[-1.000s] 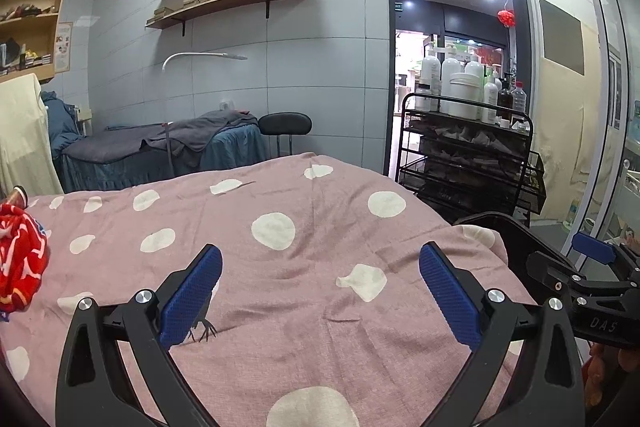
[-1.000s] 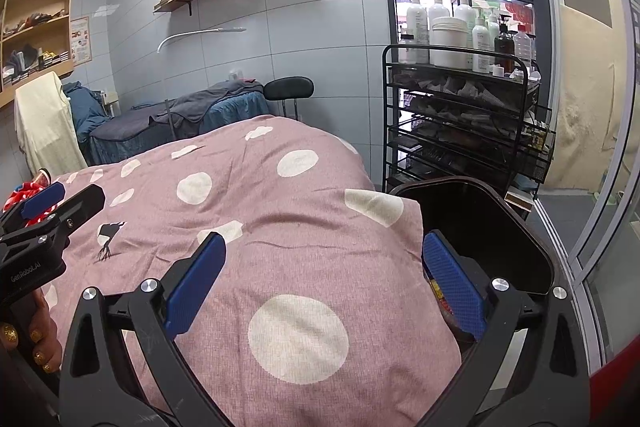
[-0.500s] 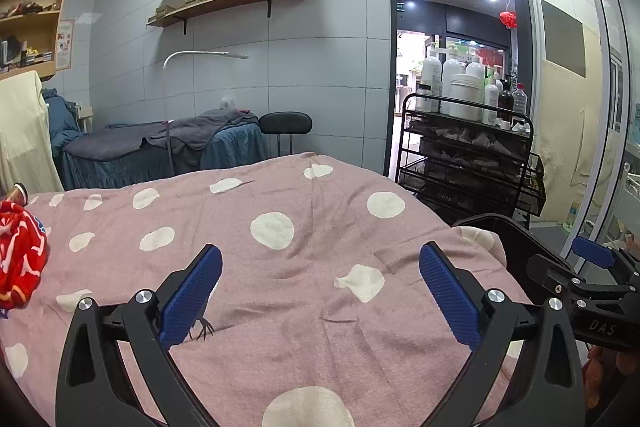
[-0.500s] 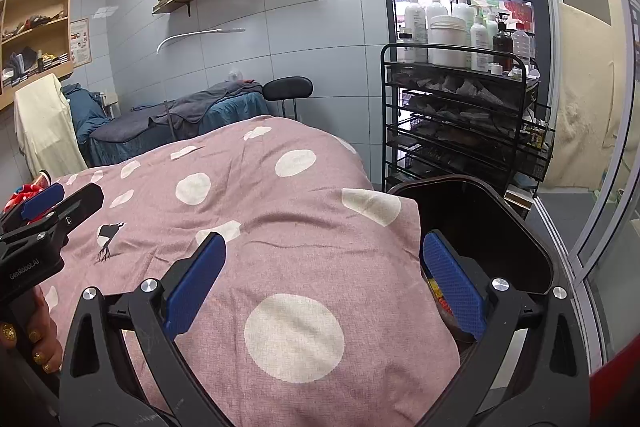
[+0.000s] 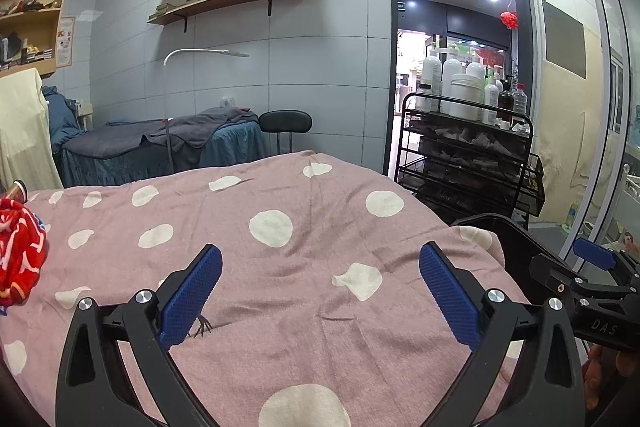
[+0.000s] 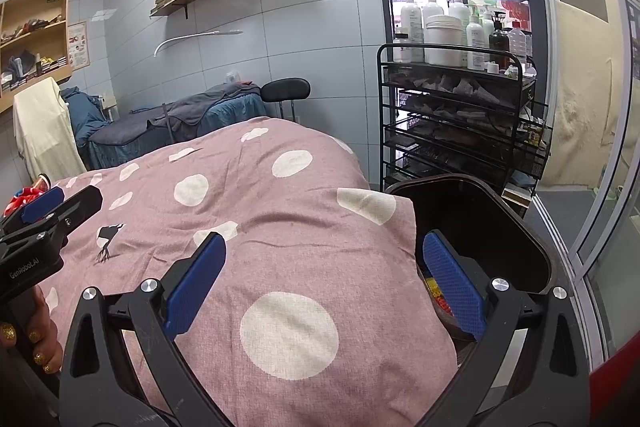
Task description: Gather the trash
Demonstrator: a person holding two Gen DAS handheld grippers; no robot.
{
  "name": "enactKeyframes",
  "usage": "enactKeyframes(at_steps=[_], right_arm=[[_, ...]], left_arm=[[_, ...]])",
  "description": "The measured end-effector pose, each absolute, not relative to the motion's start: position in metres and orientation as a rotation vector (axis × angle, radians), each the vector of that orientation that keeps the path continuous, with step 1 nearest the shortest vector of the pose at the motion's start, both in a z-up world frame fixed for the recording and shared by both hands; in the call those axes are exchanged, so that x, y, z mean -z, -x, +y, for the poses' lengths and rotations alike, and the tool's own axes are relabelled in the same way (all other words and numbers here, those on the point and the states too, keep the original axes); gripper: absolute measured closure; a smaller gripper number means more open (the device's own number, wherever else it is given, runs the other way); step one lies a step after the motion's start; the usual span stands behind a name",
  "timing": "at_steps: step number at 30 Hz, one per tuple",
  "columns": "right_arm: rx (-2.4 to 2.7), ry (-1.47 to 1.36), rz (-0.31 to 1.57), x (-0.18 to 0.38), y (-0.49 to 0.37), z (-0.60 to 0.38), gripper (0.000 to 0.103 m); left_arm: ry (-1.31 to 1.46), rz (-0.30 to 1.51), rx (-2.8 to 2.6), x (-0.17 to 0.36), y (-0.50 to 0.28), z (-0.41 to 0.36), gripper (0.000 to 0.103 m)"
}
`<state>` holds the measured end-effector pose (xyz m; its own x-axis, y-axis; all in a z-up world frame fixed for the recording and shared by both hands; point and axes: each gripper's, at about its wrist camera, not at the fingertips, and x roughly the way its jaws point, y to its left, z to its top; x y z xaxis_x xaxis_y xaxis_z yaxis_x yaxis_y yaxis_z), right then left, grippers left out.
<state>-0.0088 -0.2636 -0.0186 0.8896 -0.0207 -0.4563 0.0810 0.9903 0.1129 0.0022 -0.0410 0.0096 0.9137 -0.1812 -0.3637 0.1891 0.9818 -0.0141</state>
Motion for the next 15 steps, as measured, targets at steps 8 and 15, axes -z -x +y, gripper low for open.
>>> enactKeyframes(at_steps=[8,15], right_arm=[[0.055,-0.13,0.47,0.0184,0.0097,-0.264,0.005],[0.056,-0.131,0.469,0.0185,0.0101,-0.2643,0.005]], left_arm=[[-0.021,0.371,0.191,-0.0095,-0.002,-0.0413,0.005],[-0.022,0.372,0.188,-0.0096,-0.0008,-0.0418,0.005]])
